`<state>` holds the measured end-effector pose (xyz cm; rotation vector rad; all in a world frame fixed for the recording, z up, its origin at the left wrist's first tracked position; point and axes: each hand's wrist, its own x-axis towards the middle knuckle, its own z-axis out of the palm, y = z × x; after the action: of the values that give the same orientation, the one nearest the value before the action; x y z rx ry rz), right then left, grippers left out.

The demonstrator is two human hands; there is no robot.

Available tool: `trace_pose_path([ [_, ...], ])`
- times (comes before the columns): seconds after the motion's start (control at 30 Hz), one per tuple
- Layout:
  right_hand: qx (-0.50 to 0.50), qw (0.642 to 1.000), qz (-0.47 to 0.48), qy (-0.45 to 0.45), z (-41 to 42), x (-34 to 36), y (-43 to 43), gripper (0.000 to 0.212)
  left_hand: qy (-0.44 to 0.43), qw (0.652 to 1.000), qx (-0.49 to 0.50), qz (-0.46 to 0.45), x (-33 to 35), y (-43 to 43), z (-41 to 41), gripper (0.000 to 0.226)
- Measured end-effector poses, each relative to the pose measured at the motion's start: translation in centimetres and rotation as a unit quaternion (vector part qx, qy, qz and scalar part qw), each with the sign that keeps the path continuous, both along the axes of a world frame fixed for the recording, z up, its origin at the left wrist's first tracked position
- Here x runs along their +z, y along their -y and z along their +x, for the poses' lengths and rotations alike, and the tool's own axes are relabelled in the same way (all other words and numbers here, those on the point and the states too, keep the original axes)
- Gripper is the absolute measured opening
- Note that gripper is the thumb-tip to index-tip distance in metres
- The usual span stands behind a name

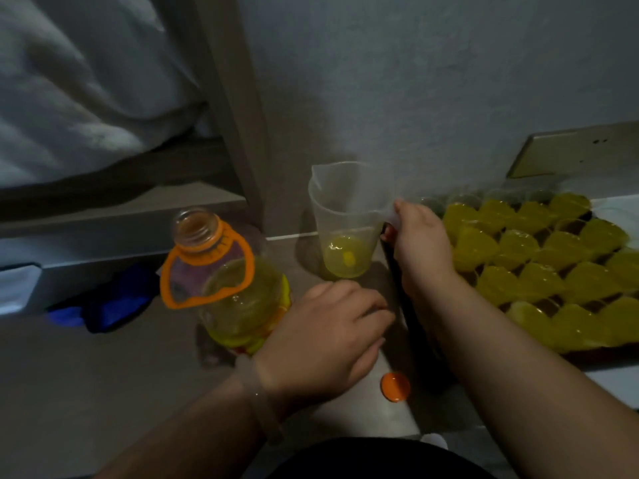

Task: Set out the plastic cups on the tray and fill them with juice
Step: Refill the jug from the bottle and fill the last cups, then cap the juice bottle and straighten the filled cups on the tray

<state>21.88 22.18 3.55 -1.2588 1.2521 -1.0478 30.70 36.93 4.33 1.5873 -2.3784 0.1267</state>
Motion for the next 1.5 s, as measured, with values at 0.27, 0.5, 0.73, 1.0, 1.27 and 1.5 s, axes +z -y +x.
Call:
trace_pose_path([
  [0.27,-0.003,0.999,0.01,-0.053,0.5,-1.1,-2.2,0.036,-0.027,0.998,-0.053,-0.03,-1.1,-1.1,1.5,0.024],
  [0.5,0.011,0.992,-0.024,-0.122,0.6,-2.0,-3.3,0.043,-0.056,0.997,-0.047,-0.013,-2.0,-1.5,2.6,0.027],
  [0.73,0.0,0.966,-0.111,-0.234,0.0,-3.0,-3.7,0.029,-0.06,0.996,-0.068,0.008,-3.0,-2.1,2.8,0.027],
  [1.0,-0.024,0.899,-0.324,-0.295,-3.4,-2.4,-8.7,0.009,-0.018,0.995,-0.1,-0.011,-4.1,-2.7,3.5,0.021],
  [1.27,0.227,0.82,-0.188,-0.49,-4.0,-5.4,-10.6,0.016,-0.024,0.996,-0.087,0.008,-4.9,-2.9,3.5,0.023],
  [1.5,0.315,0.717,-0.153,-0.602,-4.9,-6.3,-11.8,0.034,-0.027,0.996,-0.084,0.002,-4.8,-1.7,2.6,0.024],
])
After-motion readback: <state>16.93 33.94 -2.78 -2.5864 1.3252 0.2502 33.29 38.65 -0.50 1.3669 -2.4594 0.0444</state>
